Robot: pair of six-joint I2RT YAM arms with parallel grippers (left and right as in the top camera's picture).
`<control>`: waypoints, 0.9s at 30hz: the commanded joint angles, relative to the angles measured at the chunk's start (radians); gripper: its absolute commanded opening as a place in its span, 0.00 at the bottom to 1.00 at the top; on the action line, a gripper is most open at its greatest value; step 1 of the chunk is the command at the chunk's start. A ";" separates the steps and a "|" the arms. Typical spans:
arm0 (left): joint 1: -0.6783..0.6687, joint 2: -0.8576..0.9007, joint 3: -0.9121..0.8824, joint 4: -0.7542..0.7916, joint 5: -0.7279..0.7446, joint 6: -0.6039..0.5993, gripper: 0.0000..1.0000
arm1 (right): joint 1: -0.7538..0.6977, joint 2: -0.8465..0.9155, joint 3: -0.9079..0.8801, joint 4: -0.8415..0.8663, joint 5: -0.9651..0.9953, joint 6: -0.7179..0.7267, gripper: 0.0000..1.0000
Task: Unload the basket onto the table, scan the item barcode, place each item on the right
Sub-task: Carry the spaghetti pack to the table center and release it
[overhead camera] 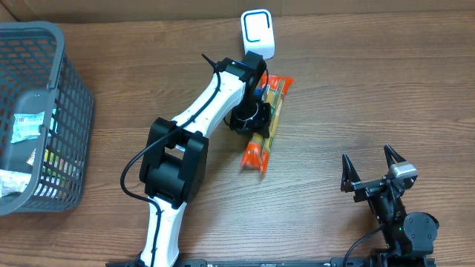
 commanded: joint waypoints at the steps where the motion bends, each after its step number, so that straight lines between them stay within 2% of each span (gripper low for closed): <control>1: -0.007 -0.091 0.002 -0.032 0.013 0.049 0.57 | 0.005 -0.009 -0.011 0.005 0.004 0.002 1.00; 2: -0.006 -0.113 0.003 -0.032 0.002 0.050 0.72 | 0.005 -0.009 -0.011 0.005 0.004 0.002 1.00; 4: -0.006 -0.164 0.005 -0.031 -0.014 0.063 0.89 | 0.005 -0.009 -0.011 0.005 0.004 0.002 1.00; 5: -0.006 -0.197 0.012 -0.032 -0.034 0.063 0.94 | 0.005 -0.009 -0.011 0.005 0.004 0.002 1.00; 9: 0.011 -0.354 0.079 -0.050 -0.150 0.075 1.00 | 0.005 -0.009 -0.011 0.005 0.004 0.002 1.00; 15: 0.143 -0.586 0.220 -0.116 -0.445 0.039 0.99 | 0.005 -0.009 -0.011 0.005 0.004 0.002 1.00; 19: 0.349 -0.706 0.241 -0.161 -0.563 -0.010 1.00 | 0.005 -0.009 -0.011 0.005 0.004 0.002 1.00; 27: 0.946 -0.749 0.217 -0.245 -0.517 -0.061 0.99 | 0.005 -0.009 -0.011 0.005 0.004 0.002 1.00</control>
